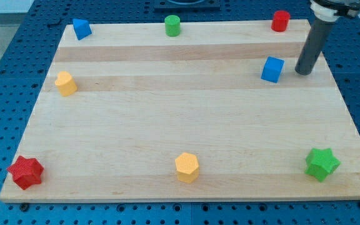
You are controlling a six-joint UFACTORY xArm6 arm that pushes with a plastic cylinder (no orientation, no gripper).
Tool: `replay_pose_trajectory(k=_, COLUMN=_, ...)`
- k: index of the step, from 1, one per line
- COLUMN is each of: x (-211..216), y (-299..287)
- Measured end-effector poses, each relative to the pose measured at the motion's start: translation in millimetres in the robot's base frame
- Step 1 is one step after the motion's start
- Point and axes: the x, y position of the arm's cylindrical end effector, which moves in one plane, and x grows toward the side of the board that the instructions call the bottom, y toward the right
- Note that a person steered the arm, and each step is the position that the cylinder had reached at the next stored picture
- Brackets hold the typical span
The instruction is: Move the blue cube towards the center
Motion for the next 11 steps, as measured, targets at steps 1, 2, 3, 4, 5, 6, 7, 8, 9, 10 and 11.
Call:
replay_pose_trajectory(k=1, x=-6.1, y=-15.1)
replay_pose_trajectory(k=2, x=-10.5, y=-26.1)
replay_pose_trajectory(k=3, x=-16.5, y=-59.1)
replay_pose_trajectory(k=4, x=-17.1, y=-101.6)
replay_pose_trajectory(k=5, x=-17.1, y=-138.3)
replay_pose_trajectory(k=6, x=-17.1, y=-131.3)
replay_pose_trajectory(k=7, x=-14.2, y=-101.9)
replay_pose_trajectory(k=8, x=8.0, y=-81.3)
replay_pose_trajectory(k=9, x=18.1, y=-89.5)
replay_pose_trajectory(k=10, x=15.4, y=-116.9)
replay_pose_trajectory(k=11, x=3.9, y=-152.0)
